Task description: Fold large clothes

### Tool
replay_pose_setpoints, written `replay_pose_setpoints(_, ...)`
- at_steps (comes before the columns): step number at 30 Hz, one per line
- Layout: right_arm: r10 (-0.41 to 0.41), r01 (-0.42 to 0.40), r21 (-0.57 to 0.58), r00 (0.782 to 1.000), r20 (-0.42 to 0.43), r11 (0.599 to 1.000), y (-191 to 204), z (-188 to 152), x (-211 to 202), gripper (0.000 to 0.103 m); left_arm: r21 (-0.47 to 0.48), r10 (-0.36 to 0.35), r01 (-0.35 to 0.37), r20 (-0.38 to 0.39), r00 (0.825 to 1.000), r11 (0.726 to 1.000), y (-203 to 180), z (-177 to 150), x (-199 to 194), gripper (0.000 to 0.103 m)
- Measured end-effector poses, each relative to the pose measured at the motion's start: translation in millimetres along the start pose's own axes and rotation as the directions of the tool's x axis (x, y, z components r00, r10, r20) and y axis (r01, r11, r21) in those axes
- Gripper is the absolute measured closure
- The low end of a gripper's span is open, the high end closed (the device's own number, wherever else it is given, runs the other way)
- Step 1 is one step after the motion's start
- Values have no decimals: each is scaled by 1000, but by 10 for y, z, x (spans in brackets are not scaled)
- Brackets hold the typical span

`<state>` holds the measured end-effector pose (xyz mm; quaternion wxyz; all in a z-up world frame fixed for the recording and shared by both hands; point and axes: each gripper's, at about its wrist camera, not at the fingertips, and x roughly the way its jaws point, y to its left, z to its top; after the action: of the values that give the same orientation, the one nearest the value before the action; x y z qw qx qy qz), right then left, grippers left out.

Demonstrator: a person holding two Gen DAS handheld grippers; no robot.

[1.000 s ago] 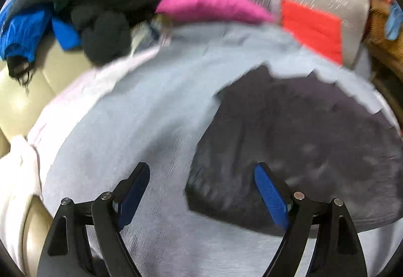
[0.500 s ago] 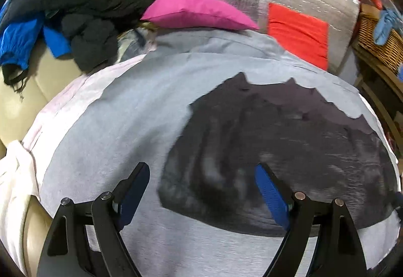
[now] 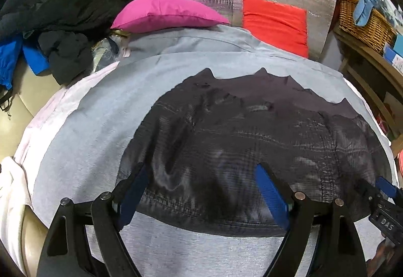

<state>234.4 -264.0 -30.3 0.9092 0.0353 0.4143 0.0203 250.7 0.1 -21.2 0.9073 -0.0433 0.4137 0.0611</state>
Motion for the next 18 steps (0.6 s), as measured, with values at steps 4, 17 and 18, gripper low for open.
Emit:
replay_pose_setpoints(4, -24, 21, -32, 996, -83, 999, 14, -40, 289, 17, 3, 1, -1, -12, 1000, 1000, -26, 1, 37, 16)
replay_pose_setpoints(17, -48, 58, 44, 979, -196, 997, -325, 409, 708, 8, 146, -29, 52, -155, 988, 988, -625, -31, 476, 16)
replay_pose_setpoints(18, -48, 54, 32, 986, -161, 998, -296, 416, 616, 8, 138, -35, 54, -140, 990, 989, -591, -34, 396, 16)
